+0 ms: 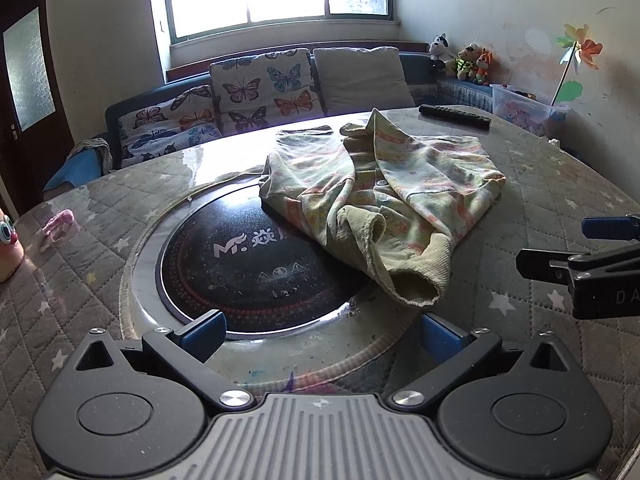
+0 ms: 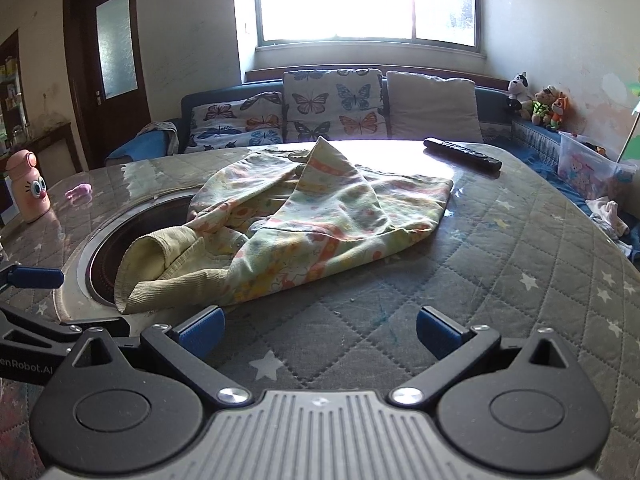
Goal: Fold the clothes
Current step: 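Move both grippers toward the crumpled green patterned shirt on the table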
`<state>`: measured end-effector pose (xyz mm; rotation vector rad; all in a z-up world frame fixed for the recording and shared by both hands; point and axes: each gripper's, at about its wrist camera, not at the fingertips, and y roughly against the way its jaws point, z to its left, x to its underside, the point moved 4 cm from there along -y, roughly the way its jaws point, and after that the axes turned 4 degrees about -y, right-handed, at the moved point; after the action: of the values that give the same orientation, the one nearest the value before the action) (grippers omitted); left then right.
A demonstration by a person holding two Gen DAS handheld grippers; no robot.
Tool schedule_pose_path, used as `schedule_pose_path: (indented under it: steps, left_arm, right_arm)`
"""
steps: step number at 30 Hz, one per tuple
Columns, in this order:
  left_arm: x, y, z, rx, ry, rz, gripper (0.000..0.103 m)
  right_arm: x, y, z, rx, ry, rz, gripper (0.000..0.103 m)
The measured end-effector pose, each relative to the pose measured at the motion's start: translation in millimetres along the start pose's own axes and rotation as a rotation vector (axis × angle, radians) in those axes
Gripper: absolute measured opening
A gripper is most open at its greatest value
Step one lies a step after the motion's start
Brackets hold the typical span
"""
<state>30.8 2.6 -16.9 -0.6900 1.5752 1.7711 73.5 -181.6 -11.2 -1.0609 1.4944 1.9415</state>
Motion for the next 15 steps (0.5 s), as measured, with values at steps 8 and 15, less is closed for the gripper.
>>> schedule_pose_path:
  steps: [8, 15]
  left_arm:
    - [-13, 2, 6, -0.008, -0.013, -0.024, 0.103]
    - [-21, 4, 10, -0.015, -0.02, -0.041, 0.103]
  right_arm:
    - [-9, -4, 4, -0.007, 0.02, -0.003, 0.103]
    - [-17, -8, 9, -0.015, 0.037, -0.007, 0.103]
